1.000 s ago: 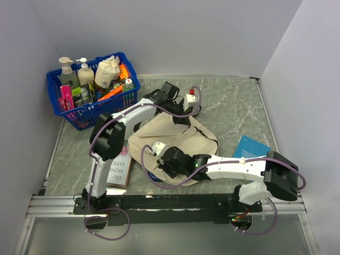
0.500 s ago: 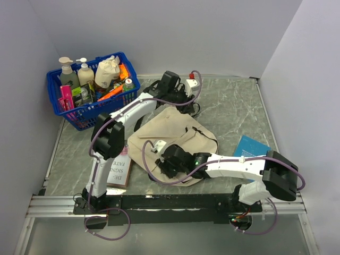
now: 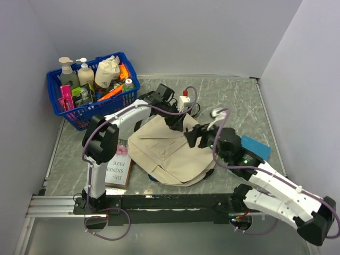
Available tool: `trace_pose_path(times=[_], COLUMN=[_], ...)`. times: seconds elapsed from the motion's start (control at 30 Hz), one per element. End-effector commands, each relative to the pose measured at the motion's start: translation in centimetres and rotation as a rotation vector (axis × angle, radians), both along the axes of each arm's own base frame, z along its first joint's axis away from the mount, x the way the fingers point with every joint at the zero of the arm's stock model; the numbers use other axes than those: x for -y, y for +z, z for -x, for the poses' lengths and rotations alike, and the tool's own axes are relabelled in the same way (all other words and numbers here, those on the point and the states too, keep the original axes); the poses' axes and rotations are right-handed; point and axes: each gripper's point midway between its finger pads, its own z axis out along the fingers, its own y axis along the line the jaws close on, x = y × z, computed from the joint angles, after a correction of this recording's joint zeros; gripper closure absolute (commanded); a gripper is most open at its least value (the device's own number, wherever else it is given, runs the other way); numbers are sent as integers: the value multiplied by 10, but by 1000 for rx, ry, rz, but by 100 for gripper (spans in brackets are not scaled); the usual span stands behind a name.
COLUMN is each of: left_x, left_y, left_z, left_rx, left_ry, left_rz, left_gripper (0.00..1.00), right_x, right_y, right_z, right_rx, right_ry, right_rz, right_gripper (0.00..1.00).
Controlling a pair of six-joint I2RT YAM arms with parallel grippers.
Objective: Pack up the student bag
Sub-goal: Zip the student bag at the center of the board, then unzip the student bag at the center of the board.
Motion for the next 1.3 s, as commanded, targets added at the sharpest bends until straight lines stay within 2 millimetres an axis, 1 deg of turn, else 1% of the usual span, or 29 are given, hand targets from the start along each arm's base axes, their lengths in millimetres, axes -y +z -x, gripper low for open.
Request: trace_pose_path(times=[0.0, 0.03, 0.13, 0.2, 0.23, 0.27, 0.37, 0.43, 0.5, 0.53, 0.57, 0.6, 0.67, 0.7, 0.73, 0.77, 0.8, 0.83, 0.87, 0.9, 0.93, 1.0, 1.03, 1.07, 1.1, 1.13, 1.2, 1.23, 1.27], left_x=[16, 16, 19, 21, 24, 25, 28, 30, 31, 30, 32, 32, 32, 36, 37, 37, 33, 39, 39, 35, 34, 29, 18, 12, 1, -4, -17, -20, -26], left_y=[-1, -6, -12, -14, -15, -17, -22, -25, -28, -30, -30, -26, -12, 14, 29, 44, 53, 86, 98, 113, 120, 128, 120, 117, 106, 102, 92, 90, 86], left_z=[20, 23, 24, 24, 25, 26, 28, 30, 29, 28, 23, 21, 16, 7, 2, -3, 0, -11, -13, -10, -10, -4, 9, 14, 24, 25, 35, 35, 40], left_rx=[-21, -21, -25, -33, -46, -55, -59, -63, -57, -56, -33, -18, 48, 129, 215, 281, 299, 413, 446, 441, 483, 488, 469, 468, 440, 464, 456, 464, 441], left_ry=[-111, -124, -130, -136, -143, -146, -156, -158, -154, -147, -137, -133, -166, -190, -237, -258, -289, -328, -351, -382, -432, -485, -548, -570, -593, -614, -641, -645, -660], left_rz=[39, 34, 43, 45, 46, 42, 34, 29, 23, 20, 20, 23, 30, 60, 69, 74, 54, 78, 76, 54, 47, 34, -2, -14, -42, -61, -90, -101, -118], left_gripper=[51, 51, 49, 45, 44, 43, 41, 42, 52, 70, 84, 99, 99, 99, 99, 99, 99, 99, 99, 99, 99, 99, 99, 99, 99, 99, 99, 99, 99], right_x=[38, 40, 42, 42, 42, 42, 46, 49, 54, 56, 62, 64, 73, 74, 74, 75, 77, 78, 78, 79, 80, 81, 81, 80, 79, 72, 58, 51, 29], right_y=[-9, -16, -25, -29, -34, -33, -39, -43, -46, -48, -51, -56, -60, -71, -71, -75, -88, -91, -97, -106, -113, -120, -126, -128, -125, -130, -125, -129, -123], right_z=[-19, -22, -29, -31, -33, -35, -40, -42, -45, -46, -50, -52, -60, -63, -68, -70, -72, -75, -75, -75, -73, -68, -63, -60, -57, -48, -36, -28, -17], right_rx=[-86, -117, -163, -180, -199, -203, -226, -236, -245, -251, -259, -281, -311, -351, -358, -380, -421, -433, -450, -475, -492, -510, -523, -530, -520, -539, -531, -538, -539], right_ry=[-153, -153, -158, -160, -159, -161, -180, -191, -213, -225, -249, -260, -295, -304, -308, -315, -327, -337, -345, -352, -357, -355, -349, -341, -333, -290, -212, -163, -58], right_rz=[-53, -55, -63, -60, -48, -44, -25, -20, -19, -24, -25, -26, -33, -18, -11, 2, 33, 43, 55, 72, 78, 81, 82, 77, 68, 50, 15, 4, -25], right_gripper=[20, 21, 22, 23, 23, 23, 23, 23, 25, 26, 26, 26, 26, 26, 27, 27, 27, 29, 30, 31, 32, 34, 36, 37, 39, 42, 48, 53, 54])
